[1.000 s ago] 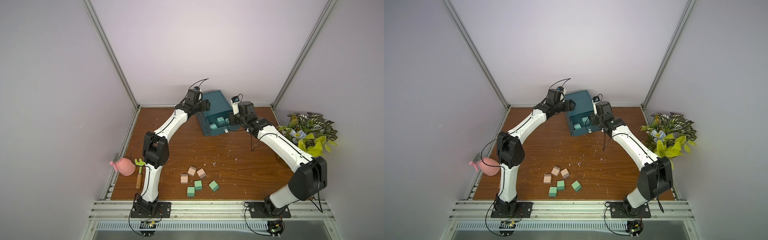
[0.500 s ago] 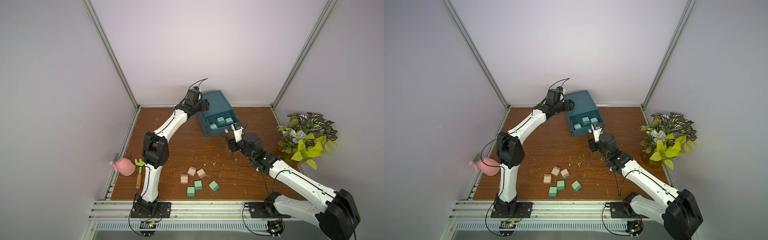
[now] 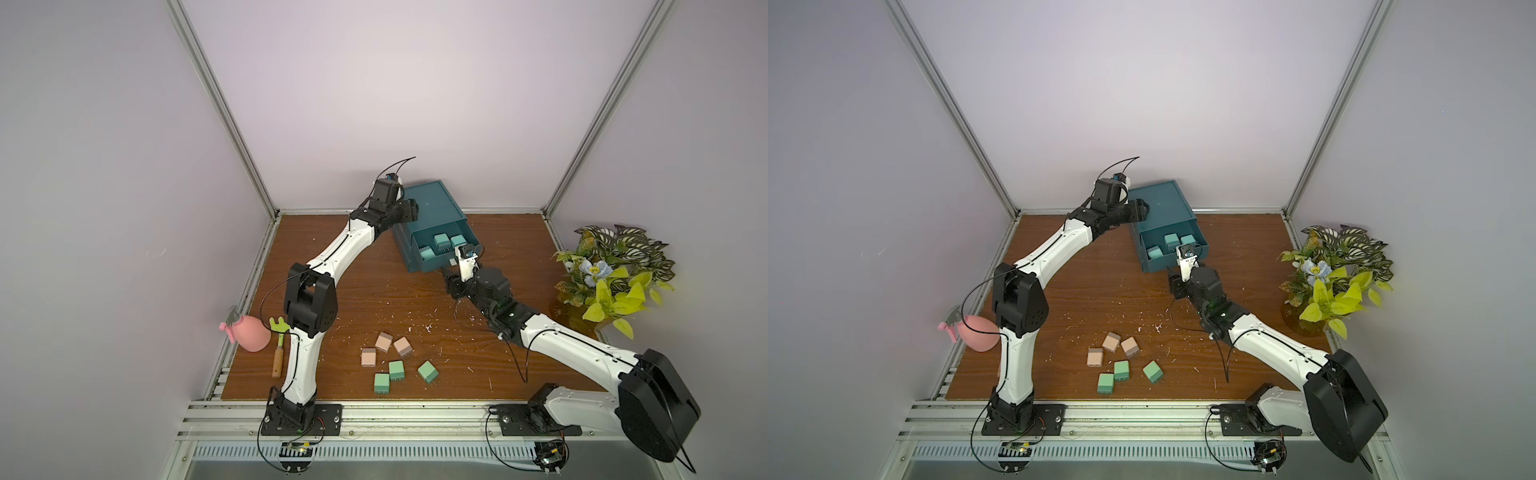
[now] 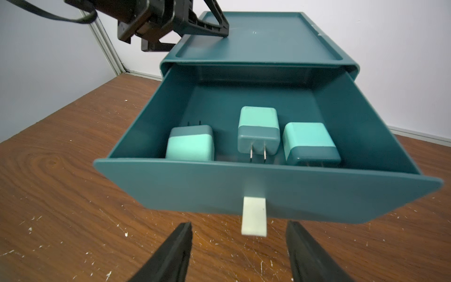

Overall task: Place the plugs into the drawer by color
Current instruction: Close the drawer in the storage box.

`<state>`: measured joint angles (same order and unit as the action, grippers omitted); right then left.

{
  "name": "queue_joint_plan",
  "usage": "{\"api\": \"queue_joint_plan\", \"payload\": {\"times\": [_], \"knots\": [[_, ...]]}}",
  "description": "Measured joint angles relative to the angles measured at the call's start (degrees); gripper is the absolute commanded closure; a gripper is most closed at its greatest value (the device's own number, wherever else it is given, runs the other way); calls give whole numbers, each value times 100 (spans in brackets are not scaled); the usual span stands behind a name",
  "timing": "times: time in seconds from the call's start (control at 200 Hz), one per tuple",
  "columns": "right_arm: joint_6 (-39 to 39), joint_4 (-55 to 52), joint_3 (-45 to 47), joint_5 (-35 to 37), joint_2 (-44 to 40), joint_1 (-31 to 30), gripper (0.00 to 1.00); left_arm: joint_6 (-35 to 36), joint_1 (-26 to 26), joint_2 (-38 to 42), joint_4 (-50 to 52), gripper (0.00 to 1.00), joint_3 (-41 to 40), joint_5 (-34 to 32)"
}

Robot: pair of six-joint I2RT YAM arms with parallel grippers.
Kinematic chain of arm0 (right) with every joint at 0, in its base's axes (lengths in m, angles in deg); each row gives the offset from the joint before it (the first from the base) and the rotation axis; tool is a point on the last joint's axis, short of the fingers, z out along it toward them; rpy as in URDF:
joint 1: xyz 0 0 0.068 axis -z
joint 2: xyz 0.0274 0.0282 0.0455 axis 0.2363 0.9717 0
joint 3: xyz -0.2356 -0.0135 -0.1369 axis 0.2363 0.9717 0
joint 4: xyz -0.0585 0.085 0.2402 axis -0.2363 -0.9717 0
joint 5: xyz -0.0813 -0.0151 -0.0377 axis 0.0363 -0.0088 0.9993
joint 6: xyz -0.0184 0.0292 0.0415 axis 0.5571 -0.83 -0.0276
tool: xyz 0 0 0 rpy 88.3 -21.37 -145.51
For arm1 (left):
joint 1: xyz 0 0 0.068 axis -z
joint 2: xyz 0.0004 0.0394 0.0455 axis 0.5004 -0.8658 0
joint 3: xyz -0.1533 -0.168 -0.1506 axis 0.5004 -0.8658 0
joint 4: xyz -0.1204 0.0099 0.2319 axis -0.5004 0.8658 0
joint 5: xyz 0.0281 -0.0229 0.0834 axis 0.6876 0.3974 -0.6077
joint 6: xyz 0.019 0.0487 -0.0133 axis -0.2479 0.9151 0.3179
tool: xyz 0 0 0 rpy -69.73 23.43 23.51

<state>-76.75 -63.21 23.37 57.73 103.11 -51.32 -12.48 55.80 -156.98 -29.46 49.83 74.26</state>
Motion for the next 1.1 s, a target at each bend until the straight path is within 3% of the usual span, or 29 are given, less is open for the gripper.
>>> {"api": "queue_joint_plan", "payload": {"times": [1.101], "knots": [[26,745,-970,-13,1283,72,32,-55,-9,63,-133,30,-149,9]]}}
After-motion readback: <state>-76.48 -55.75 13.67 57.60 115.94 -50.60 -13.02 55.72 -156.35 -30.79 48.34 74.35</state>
